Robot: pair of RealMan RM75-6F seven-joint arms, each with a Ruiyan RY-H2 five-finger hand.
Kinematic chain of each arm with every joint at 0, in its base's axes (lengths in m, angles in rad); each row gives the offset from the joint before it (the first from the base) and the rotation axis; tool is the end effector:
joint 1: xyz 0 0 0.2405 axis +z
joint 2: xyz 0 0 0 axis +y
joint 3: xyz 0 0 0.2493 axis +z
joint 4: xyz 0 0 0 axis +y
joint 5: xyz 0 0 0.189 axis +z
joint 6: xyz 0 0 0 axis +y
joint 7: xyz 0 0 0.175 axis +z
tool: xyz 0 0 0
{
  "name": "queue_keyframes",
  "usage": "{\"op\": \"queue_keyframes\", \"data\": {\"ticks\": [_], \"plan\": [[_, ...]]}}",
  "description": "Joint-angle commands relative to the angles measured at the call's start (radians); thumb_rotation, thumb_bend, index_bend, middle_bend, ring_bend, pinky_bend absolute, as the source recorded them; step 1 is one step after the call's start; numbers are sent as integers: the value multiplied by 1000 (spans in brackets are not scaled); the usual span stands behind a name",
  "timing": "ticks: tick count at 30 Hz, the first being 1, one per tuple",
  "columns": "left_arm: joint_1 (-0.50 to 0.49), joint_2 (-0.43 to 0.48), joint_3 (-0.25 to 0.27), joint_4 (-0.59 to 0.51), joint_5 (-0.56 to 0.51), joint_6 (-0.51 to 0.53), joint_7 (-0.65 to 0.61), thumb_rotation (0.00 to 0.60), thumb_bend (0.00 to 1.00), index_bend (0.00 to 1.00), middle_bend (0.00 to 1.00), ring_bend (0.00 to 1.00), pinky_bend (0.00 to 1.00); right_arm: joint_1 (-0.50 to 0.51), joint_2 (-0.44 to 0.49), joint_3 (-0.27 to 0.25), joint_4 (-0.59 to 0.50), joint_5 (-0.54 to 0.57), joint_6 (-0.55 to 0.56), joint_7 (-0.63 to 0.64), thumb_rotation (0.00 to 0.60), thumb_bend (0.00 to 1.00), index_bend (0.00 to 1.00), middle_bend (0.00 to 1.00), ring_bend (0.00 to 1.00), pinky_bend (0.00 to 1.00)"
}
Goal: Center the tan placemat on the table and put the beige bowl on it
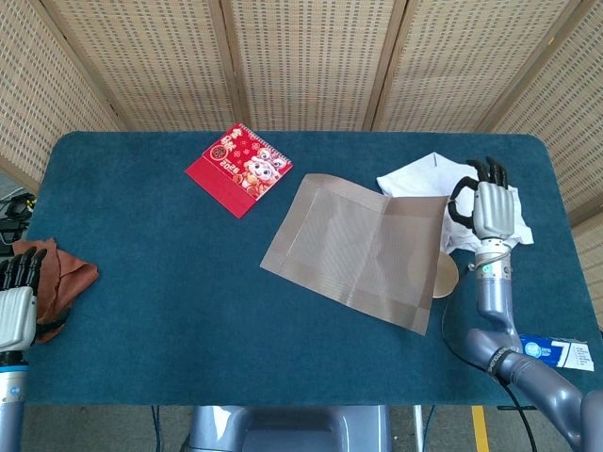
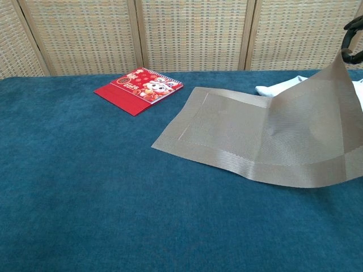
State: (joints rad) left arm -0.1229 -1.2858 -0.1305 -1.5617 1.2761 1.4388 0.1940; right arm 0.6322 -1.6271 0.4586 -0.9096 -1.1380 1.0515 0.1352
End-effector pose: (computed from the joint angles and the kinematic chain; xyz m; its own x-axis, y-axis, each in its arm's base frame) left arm -0.3162 0.2326 0.1447 0.4300 -0.0011 0.9028 0.8887 0.1769 -0.4230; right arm -0.2534 -0.4369 0.1152 0.1491 0.1592 0.9759 -0.9885 0.0483 0.1431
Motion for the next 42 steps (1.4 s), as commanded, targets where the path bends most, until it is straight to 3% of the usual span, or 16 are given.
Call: {"op": "queue_keyframes", "data": {"ticks": [1, 6, 9, 17, 29, 38, 42], "plan": [[-1, -2, 1, 2, -1, -2, 2, 600, 199, 0, 0, 0, 0, -6, 12, -17, 2, 3, -12, -9, 600, 434, 532, 119, 0, 0], [-2, -2, 3, 4, 3, -2, -2, 600, 201, 0, 0, 0, 0, -28, 34, -32, -15, 1, 8, -10, 600, 378, 256, 6, 0, 0], [-1, -2, 4, 5, 6, -1, -6, 600, 200, 0, 0, 0, 0, -41, 49, -34, -28, 4, 20, -8, 600, 355, 165, 0, 0, 0], [2, 4, 7, 2, 17, 4, -21, 600, 199, 0, 0, 0, 0, -141, 134, -63, -136, -21, 116, 47, 600, 328, 154, 0, 0, 0], [3, 0, 19, -1, 48, 16, -22, 600, 200, 0, 0, 0, 0, -324, 258, -174, -318, -124, 280, 129, 600, 263, 138, 0, 0, 0], [-2, -12, 23, 5, 66, 19, -20, 600, 199, 0, 0, 0, 0, -426, 264, -249, -404, -217, 439, 109, 600, 253, 135, 0, 0, 0], [-15, -6, 13, -16, 70, 9, -27, 600, 200, 0, 0, 0, 0, -443, 266, -260, -419, -269, 509, 72, 600, 253, 137, 0, 0, 0]]}}
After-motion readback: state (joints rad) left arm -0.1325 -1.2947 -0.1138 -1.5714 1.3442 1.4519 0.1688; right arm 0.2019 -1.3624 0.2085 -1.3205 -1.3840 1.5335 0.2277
